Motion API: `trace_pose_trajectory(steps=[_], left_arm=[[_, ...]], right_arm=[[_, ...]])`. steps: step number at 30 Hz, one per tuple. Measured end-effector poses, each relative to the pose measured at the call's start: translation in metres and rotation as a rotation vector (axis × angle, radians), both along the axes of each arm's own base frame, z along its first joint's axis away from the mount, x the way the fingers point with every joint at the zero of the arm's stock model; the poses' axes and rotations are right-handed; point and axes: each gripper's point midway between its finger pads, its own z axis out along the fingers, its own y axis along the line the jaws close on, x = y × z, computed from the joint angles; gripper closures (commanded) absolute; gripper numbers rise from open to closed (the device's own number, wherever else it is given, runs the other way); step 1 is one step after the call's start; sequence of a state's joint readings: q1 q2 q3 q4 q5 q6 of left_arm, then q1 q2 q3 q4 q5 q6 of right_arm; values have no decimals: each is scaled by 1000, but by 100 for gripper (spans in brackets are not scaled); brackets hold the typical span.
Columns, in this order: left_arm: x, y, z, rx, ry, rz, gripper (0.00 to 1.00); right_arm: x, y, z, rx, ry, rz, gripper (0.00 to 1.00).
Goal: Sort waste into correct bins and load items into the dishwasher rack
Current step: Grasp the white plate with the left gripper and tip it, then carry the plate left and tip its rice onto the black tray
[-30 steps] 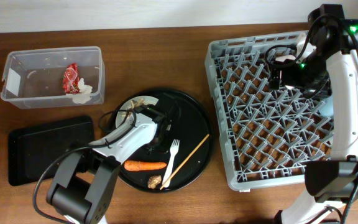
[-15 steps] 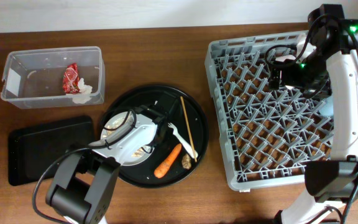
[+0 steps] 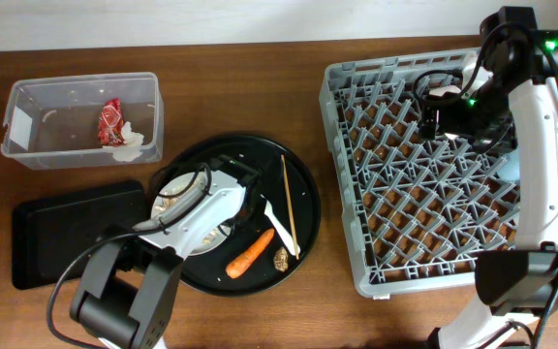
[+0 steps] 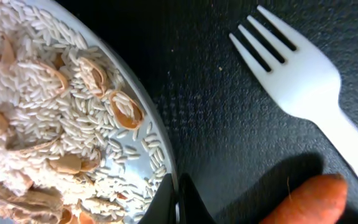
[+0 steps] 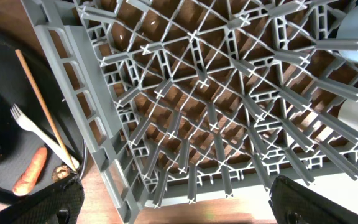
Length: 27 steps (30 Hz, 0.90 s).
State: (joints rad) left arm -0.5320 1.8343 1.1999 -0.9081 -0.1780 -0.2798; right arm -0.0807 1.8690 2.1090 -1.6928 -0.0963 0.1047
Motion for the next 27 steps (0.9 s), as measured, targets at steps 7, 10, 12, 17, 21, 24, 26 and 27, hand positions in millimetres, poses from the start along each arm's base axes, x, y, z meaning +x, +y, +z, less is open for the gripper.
trace_pose_trajectory(steps=[7, 10, 12, 17, 21, 24, 26, 27], left_arm=[[4, -1, 17, 11, 6, 5, 99], [6, 1, 23, 24, 1, 15, 100], [7, 1, 26, 28, -2, 18, 99], [9, 3, 31, 40, -9, 22, 100], [9, 3, 36, 43, -7, 33, 100], [9, 3, 45, 48, -4, 50, 100], [11, 3, 52, 46, -8, 62, 100], [12, 2, 55, 44, -11, 71, 100]], right_arm=[[0, 0, 0, 0, 0, 0, 2], [0, 0, 0, 0, 0, 0, 2], [0, 0, 0, 0, 0, -1, 2], [0, 0, 0, 0, 0, -1, 2], [0, 0, 0, 0, 0, 0, 2], [0, 0, 0, 0, 0, 0, 2], [0, 0, 0, 0, 0, 0, 2], [0, 0, 0, 0, 0, 0, 2]])
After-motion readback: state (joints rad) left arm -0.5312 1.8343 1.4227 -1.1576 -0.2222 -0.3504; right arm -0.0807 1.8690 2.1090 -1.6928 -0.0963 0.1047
